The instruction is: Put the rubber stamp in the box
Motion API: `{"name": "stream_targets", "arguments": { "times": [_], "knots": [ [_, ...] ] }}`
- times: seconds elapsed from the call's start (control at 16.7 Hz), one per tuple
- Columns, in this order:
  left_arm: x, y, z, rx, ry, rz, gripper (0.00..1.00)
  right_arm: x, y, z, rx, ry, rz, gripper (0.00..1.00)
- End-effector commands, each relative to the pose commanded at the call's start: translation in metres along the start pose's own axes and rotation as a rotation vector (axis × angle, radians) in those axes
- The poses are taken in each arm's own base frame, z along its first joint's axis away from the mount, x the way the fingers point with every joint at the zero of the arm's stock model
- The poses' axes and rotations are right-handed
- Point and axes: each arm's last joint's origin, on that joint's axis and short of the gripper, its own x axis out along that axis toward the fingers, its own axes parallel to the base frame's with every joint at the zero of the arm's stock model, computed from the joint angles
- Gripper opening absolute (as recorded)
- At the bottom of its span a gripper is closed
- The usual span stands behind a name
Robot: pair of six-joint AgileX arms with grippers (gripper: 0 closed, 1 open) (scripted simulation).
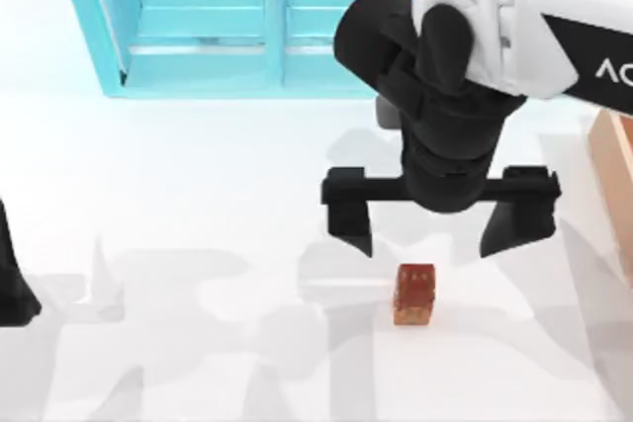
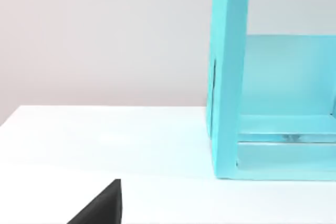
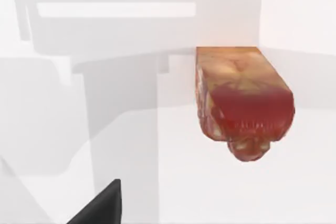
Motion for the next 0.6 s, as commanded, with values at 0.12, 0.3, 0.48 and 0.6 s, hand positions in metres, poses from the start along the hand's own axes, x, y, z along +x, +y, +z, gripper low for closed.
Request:
{"name": "stream_targets", "arguments": {
  "times": [0.12, 0.3, 0.48, 0.6],
  "knots": [
    [0.000, 0.000, 0.000, 0.000, 0.000, 0.000, 1.00, 0.000, 0.000, 0.000, 0.000, 0.000, 0.000, 1.00],
    [0.000, 0.000, 0.000, 0.000, 0.000, 0.000, 1.00, 0.001, -0.001, 0.001, 0.003, -0.001, 0.000, 1.00],
    [0.000, 0.000, 0.000, 0.000, 0.000, 0.000, 1.00, 0.021, 0.000, 0.002, 0.000, 0.001, -0.001, 1.00],
    [0.000, 0.000, 0.000, 0.000, 0.000, 0.000, 1.00, 0.046, 0.002, 0.003, 0.000, -0.002, 0.002, 1.00]
  ]
}}
